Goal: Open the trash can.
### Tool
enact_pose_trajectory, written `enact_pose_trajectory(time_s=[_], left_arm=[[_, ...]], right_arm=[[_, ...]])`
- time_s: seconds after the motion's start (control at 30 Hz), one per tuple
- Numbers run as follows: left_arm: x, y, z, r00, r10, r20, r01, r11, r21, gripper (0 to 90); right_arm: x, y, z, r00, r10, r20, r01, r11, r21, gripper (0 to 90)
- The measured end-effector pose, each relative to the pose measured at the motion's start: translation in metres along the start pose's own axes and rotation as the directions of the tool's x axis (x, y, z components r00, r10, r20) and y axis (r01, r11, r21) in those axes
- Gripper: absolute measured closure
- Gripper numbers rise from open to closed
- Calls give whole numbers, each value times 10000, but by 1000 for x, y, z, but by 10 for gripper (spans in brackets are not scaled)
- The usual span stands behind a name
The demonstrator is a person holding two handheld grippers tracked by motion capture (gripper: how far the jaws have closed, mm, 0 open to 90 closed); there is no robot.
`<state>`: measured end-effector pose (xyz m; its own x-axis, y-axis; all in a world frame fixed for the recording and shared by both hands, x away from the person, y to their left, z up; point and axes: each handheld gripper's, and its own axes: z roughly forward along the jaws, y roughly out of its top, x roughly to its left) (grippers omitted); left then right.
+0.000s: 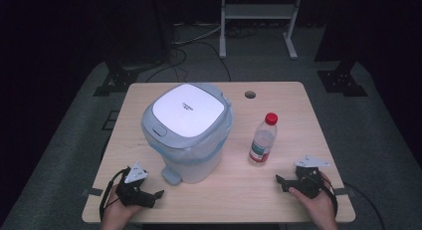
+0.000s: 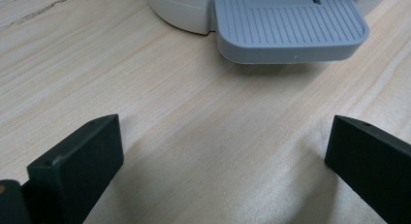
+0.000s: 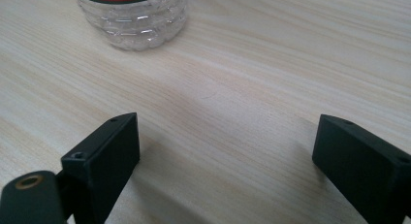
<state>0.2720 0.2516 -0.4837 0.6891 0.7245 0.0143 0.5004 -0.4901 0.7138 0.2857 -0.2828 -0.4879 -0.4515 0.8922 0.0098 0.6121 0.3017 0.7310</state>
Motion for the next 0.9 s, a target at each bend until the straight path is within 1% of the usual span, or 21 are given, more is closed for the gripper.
enact_pose_trajectory(time_s=[0.33,0.47,0.53,0.7,0.73,0.8,0.9], left_arm=[[0,1,1,10000,-68,-41,68,10000,-47,0],[1,0,-1,9999,-136,29,136,9999,-103,0],[0,-1,-2,9998,-153,82,155,9996,-215,31],[-2,1,-4,9997,-175,149,178,9997,-178,54],[-2,1,-4,9998,-143,167,147,9997,-199,74],[-4,1,-6,9998,-94,170,100,9994,-339,116],[-5,3,-9,9997,-172,198,181,9988,-458,138]], right_arm=[[0,0,0,10000,-20,-27,20,10000,3,84],[0,0,0,10000,-62,-68,62,10000,4,84],[-1,0,0,9999,-71,-86,71,10000,10,84],[0,-1,-1,9999,-89,-128,89,10000,34,85],[0,-1,-1,9999,-99,-135,99,9999,30,85],[0,-1,-1,9998,-102,-144,103,9999,33,85],[0,-1,-1,9998,-94,-152,95,9999,43,85]])
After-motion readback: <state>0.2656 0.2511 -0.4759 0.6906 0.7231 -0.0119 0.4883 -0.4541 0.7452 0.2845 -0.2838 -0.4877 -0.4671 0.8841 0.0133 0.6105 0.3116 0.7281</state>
